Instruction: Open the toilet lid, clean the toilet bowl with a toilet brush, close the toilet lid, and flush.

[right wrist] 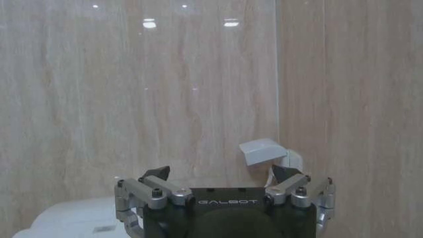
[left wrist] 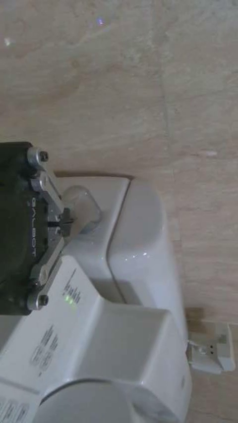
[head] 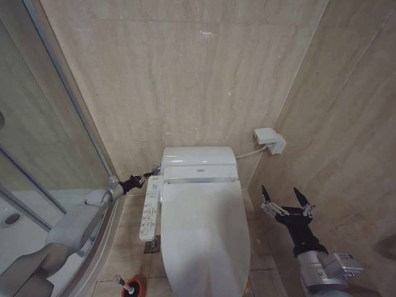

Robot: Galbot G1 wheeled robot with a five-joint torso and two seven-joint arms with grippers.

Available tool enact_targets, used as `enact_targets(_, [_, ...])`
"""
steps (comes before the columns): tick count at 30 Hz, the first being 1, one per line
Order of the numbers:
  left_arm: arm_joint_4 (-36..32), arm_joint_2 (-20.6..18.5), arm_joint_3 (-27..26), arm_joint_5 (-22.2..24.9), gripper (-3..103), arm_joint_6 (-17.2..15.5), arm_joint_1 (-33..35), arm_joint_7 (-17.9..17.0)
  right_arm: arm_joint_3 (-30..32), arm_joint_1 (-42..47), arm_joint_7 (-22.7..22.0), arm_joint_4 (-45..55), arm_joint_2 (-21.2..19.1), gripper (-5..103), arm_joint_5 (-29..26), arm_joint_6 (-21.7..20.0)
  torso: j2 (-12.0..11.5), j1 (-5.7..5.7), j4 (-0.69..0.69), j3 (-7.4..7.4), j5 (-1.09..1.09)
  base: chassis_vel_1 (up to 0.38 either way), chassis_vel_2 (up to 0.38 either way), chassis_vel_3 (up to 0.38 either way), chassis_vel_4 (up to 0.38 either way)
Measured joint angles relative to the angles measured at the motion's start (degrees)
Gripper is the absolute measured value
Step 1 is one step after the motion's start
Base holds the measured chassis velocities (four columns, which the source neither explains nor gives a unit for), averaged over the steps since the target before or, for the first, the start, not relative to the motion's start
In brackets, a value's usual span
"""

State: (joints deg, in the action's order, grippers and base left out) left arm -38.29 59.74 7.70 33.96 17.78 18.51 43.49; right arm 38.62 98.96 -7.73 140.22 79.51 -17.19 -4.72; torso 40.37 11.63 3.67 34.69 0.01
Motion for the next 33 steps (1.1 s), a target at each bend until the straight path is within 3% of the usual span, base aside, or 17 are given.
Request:
enact_targets(16, [1.24, 1.44, -0.16, -1.20, 0, -0.23, 0.31, 0.22, 0.00, 0.00, 0.00, 0.00, 0.00, 100, 0.00, 0.00, -0.01, 0.01, 0.00, 0.01, -0.02, -0.006, 0.007, 0.004, -0.005])
enact_targets(33, [5.62, 4.13, -1.40, -2.02, 0, 1.67, -0.32, -0.12, 0.00, 0.00, 0.00, 0.00, 0.00, 100, 0.00, 0.00, -0.01, 0.00, 0.01, 0.00, -0.01, 0.000, 0.000, 0.000, 0.000])
